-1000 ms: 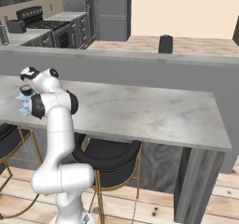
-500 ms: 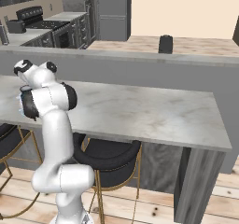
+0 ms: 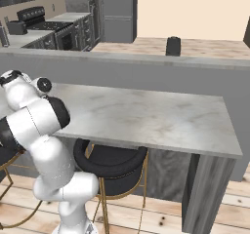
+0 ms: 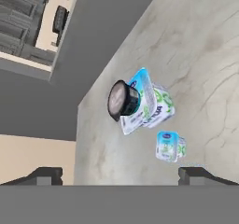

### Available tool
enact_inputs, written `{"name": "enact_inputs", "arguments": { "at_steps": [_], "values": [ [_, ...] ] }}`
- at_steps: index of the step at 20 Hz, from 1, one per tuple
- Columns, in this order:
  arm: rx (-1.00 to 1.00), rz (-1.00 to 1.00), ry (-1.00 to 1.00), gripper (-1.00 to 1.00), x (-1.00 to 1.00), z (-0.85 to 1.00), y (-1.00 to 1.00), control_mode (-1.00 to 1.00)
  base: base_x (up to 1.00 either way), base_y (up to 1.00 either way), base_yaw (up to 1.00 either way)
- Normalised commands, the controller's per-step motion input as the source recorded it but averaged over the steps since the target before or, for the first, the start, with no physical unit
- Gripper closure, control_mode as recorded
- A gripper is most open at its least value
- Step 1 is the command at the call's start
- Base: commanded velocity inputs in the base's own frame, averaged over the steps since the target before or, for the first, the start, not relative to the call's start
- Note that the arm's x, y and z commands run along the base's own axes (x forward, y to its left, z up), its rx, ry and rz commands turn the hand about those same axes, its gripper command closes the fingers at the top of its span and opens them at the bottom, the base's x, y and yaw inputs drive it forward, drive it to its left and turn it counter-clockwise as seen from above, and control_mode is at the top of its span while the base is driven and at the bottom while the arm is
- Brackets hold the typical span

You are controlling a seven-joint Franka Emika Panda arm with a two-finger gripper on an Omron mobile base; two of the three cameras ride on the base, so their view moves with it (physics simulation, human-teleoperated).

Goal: Stack the yogurt containers by placing the smaller containers on top of the larger containers.

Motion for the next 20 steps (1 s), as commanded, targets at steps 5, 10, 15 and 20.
{"name": "enact_inputs", "arguments": {
  "at_steps": [5,10,15,20],
  "values": [
    [0.08,-0.11,-0.15,-1.00,-0.99,0.29,-0.42,-1.00,0.00,0.00,0.00],
    [0.05,0.00,0.01,-1.00,-0.57,0.52,-0.04,-1.00,0.00,0.00,0.00],
    [0.00,0.05,0.26,-1.00,-0.15,0.46,0.00,-1.00,0.00,0.00,0.00],
    [-0.11,0.05,0.34,-1.00,-0.07,0.42,0.00,-1.00,0.00,0.00,0.00]
  ]
}}
